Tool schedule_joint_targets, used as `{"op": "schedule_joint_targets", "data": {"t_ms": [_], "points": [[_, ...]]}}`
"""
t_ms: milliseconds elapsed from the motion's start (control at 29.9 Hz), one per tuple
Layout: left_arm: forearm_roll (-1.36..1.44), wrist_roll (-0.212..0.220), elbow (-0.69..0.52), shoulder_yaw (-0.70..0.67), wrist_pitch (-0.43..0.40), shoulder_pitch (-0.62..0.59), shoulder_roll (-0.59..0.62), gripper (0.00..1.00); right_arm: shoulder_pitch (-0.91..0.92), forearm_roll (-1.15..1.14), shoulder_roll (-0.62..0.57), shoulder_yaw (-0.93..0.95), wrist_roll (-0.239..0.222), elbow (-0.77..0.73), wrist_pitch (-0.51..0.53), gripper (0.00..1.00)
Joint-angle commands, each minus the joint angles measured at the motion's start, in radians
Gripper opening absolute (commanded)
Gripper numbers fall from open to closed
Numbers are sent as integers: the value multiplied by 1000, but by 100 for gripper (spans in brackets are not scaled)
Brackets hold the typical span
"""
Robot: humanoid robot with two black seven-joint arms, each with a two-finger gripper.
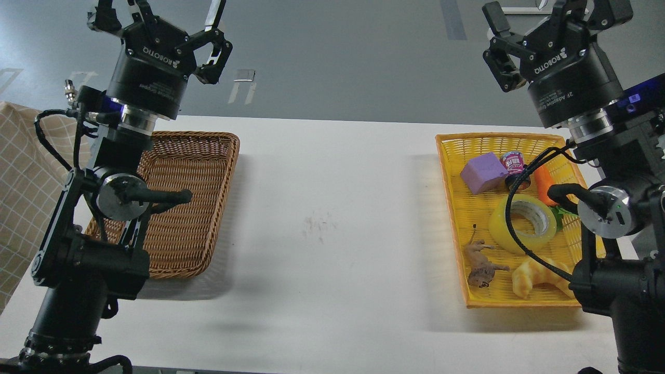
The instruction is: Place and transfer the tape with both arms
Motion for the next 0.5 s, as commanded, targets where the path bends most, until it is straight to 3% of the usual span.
{"op": "schedule_joint_targets", "data": {"t_ms": [0, 468], "points": [[0, 0, -2, 3, -5, 13, 4, 98, -2, 0, 0, -3, -1, 7, 0, 100], [2, 9, -46, 8, -43, 16, 13, 98, -72, 0, 0, -1, -1, 78, 5, 100]]}}
